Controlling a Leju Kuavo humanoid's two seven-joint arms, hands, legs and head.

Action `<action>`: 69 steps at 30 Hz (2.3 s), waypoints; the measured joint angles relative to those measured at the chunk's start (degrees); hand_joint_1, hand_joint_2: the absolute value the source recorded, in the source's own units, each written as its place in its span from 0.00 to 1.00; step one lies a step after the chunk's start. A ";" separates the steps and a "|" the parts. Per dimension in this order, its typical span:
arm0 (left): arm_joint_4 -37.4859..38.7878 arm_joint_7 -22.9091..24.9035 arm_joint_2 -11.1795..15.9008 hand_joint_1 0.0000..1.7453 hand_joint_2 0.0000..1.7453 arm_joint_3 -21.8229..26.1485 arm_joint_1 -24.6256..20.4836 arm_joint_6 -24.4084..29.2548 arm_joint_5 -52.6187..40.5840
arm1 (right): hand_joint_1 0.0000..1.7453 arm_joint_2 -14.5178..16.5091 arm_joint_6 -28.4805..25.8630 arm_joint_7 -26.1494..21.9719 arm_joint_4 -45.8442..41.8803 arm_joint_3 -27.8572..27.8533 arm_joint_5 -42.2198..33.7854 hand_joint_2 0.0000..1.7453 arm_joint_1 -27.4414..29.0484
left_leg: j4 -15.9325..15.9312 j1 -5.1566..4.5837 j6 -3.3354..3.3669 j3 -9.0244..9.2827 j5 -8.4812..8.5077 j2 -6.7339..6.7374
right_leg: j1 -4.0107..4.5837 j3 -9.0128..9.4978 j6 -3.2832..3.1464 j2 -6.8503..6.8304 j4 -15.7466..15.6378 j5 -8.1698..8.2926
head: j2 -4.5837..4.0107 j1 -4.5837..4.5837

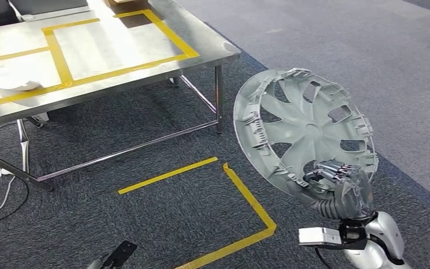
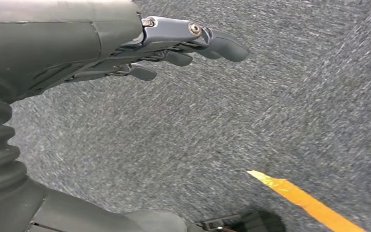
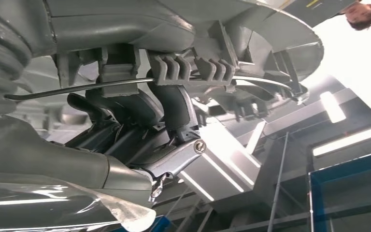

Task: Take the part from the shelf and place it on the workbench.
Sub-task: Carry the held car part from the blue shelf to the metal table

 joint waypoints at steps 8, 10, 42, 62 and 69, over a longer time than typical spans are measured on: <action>0.00 0.09 0.30 0.00 1.00 0.00 0.03 0.18 -0.09 | 1.00 0.00 0.16 -0.37 -0.06 -0.18 -0.33 1.00 0.24 | 6.91 -0.03 -2.18 -2.86 -4.15 0.02 | -0.15 2.25 -2.76 0.14 -2.98 -0.90 | 0.00 -0.19; 0.00 0.09 0.29 0.00 1.00 0.00 0.07 0.19 -0.08 | 1.00 0.00 0.18 -0.44 -0.08 -0.22 -0.42 1.00 0.32 | 14.26 0.30 -2.65 -6.48 -7.12 0.19 | -0.13 2.45 -3.04 0.06 -2.98 -1.12 | 0.00 -0.26; 0.00 0.42 0.30 0.00 1.00 -0.35 0.31 0.78 -0.46 | 1.00 0.00 0.25 -0.67 -0.17 -0.59 -0.16 1.00 1.36 | 15.92 0.60 -2.96 -7.32 -7.28 0.23 | -0.11 3.38 -2.98 0.02 -4.14 -0.99 | 0.00 -0.52; 0.00 0.44 0.09 0.00 1.00 -0.42 0.25 0.85 -0.48 | 1.00 0.02 0.25 -0.77 -0.24 -0.68 -0.04 1.00 1.39 | -0.04 -0.41 -0.09 0.61 -0.72 0.07 | 0.34 1.87 -1.14 0.05 -1.91 -0.77 | 0.01 -0.20; 0.00 0.44 0.16 0.00 1.00 -0.42 0.16 0.77 -0.48 | 1.00 0.02 0.55 -1.06 -0.31 -0.73 -0.84 1.00 1.52 | 5.17 -0.19 -2.04 -1.56 -3.96 0.14 | 0.02 3.65 -2.64 0.05 -4.68 -0.71 | 0.00 -0.60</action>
